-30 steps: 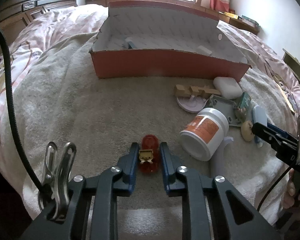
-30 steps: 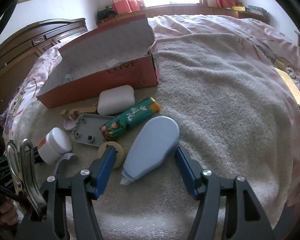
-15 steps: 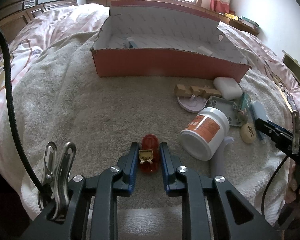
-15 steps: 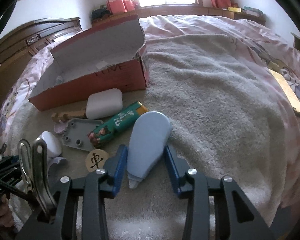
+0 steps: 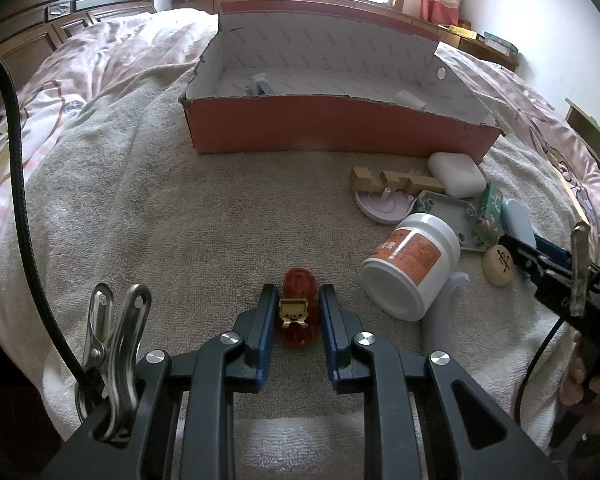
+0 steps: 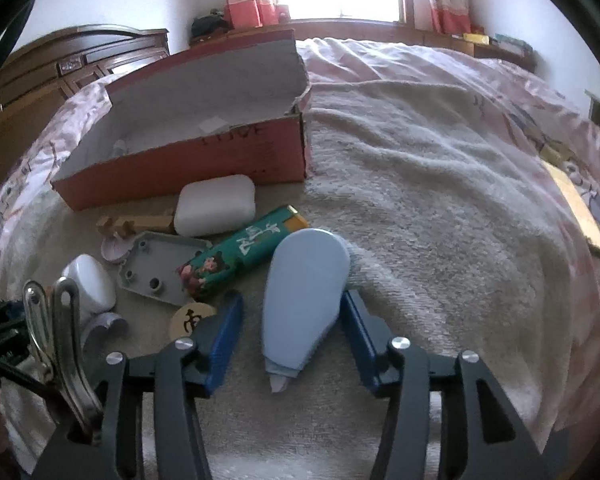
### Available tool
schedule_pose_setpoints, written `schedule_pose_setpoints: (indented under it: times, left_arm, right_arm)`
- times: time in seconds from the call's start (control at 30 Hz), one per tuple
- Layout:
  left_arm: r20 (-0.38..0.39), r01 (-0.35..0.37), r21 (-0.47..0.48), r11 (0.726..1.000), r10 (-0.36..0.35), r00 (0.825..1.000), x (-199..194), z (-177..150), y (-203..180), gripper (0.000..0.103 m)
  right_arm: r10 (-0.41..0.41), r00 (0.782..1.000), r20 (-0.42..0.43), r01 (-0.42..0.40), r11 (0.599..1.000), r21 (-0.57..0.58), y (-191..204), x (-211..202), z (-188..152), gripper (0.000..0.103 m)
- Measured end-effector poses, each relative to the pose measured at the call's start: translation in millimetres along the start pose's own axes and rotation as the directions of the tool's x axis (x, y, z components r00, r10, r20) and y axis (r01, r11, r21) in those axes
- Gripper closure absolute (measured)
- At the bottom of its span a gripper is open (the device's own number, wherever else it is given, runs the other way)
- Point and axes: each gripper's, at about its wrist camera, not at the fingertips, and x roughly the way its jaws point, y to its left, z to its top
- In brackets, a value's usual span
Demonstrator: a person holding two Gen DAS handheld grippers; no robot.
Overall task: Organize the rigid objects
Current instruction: 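Lift and carry the red figurine and correction tape into the box with both tools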
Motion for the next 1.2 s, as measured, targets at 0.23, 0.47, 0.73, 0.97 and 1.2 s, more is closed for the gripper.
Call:
schedule_pose_setpoints:
  times: [0.23,0.47,0.73,0.97,1.2]
  left_arm:
    - [0.004,-0.003,0.002,1.0,0.003,1.0,0,0,0,0.081]
    - [0.004,-0.007,0.005,1.0,0.007,1.0,0,0,0,0.081]
    - [0.011,-0.008,0.006,1.0,0.008,1.0,0,1,0,0.081]
    - [0.037,-0.004,0.015,1.0,0.003,0.999,-8,4,0,0.081]
    - [0.073,-0.001,0.014,1.0,0.0,0.997,-18,10,2,0.081]
  right_arm:
    - [-0.016,1.0,0.019,0.016,1.0,-0.007,-1,-2,-4,0.054]
    - [-0.025,0.999,0.035,0.025,1.0,0.007,-4,-4,-5,0.062]
    - [0.02,0.999,0.048,-0.023,0.999,0.05,-12,-13,-7,0.063]
    - [0.041,0.997,0.067,-0.044,0.998,0.047,-11,-20,-6,0.063]
    - [0.066,0.993,0.102,-0.068,0.998,0.012,-3,-31,-4,0.063]
